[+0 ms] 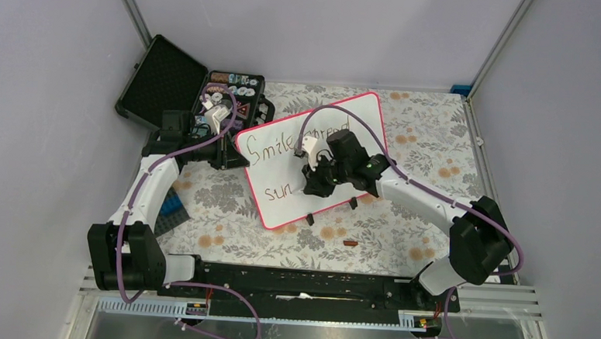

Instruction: Write a sentence on the whiteboard

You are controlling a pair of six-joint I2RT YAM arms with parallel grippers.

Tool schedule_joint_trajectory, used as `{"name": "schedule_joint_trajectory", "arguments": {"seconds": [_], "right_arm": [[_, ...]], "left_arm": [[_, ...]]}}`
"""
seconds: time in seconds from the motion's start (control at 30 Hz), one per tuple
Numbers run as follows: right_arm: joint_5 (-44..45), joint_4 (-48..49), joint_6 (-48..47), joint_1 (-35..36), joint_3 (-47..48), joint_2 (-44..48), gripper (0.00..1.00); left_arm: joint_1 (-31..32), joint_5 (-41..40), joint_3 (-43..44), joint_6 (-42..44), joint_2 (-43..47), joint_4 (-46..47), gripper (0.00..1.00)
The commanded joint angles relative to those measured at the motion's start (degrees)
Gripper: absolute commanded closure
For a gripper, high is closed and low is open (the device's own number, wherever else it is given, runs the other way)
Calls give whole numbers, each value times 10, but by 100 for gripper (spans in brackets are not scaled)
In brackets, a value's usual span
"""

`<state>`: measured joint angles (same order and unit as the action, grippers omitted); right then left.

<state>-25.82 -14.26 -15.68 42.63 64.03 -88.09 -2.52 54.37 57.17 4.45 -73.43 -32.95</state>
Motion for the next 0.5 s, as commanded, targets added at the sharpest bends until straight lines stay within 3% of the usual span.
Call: {"name": "schedule_joint_trajectory", "arguments": {"seconds": [0.0,0.47], "right_arm": [[7,7,-15,3,-7,17,100],[-41,-6,1,-26,13,49,100]], "left_arm": [[8,-22,9,28,3,17,100],[8,-22,7,30,7,17,100]]}}
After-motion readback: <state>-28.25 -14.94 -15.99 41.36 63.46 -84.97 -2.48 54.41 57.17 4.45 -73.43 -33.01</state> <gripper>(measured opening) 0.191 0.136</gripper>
